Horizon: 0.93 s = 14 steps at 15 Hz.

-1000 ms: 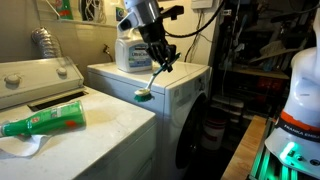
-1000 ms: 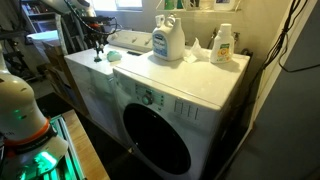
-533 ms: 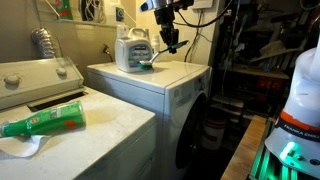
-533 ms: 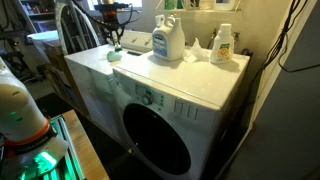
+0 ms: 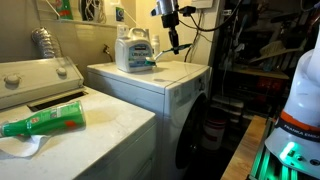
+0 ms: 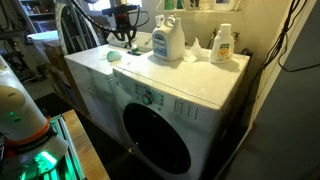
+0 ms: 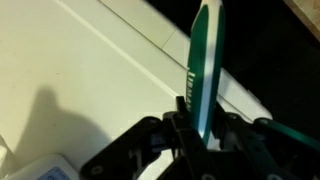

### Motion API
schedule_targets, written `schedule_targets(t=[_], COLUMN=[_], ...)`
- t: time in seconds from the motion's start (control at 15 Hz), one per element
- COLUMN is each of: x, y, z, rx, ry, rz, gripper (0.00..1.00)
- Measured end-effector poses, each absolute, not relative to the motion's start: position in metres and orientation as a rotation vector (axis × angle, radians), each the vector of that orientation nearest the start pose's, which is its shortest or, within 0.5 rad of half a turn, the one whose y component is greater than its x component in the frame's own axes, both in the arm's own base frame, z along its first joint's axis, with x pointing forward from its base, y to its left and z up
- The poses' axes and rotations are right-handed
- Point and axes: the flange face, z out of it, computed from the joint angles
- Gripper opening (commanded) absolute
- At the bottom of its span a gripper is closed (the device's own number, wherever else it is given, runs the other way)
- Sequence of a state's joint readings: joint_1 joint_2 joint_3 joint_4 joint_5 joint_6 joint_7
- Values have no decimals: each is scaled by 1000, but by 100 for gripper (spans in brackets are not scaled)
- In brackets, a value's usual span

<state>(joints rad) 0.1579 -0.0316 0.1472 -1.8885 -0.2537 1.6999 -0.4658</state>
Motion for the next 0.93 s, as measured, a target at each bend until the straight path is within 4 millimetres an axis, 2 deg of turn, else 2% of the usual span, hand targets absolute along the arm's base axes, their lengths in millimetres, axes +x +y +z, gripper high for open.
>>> schedule_targets(t=[0.07,0.13,0.4,0.67,0.93], x=[517,517,519,531,551], y=[140,141,143,156,162], z=[505,505,506,507,493], rx=[-3090,-3092,-3104,-3142,-3196], ry=[-1340,-1337,-1331,-1297,-1211], rz=[298,297,287,216,135], gripper=[25,6,6,6,6])
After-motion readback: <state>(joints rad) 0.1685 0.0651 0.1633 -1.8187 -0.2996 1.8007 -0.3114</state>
